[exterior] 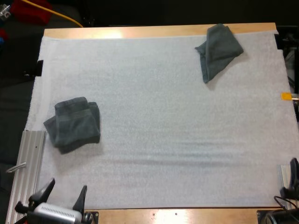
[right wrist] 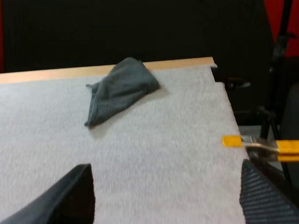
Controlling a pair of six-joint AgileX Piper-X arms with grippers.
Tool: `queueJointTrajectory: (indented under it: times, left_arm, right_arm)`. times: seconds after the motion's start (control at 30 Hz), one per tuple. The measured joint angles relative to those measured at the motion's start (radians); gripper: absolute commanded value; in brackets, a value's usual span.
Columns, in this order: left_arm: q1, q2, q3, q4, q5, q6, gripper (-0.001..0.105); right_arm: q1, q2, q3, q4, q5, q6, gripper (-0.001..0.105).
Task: Pick towel from pile, fold and stack
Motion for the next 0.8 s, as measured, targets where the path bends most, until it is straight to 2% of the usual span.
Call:
queueJointTrajectory:
  times: [0.17,0.37,0.5,0.8]
  left_arm:
    - [0.0,0.001,0.092,-0.099,0.001,0.0,0.07]
    - [0.0,0.002,0.195,-0.139,0.001,0.02,0.07]
    - [0.0,0.002,0.246,-0.165,0.001,0.023,0.07]
    - [0.0,0.002,0.288,-0.182,0.001,0.025,0.07]
  right_arm:
    - [0.0,0.002,0.11,-0.079,0.0,0.004,0.064]
    - [0.0,0.002,0.227,-0.077,0.0,0.005,0.064]
    - [0.0,0.002,0.261,-0.049,0.0,0.022,0.064]
    - [0.0,0.002,0.313,-0.042,0.0,0.042,0.064]
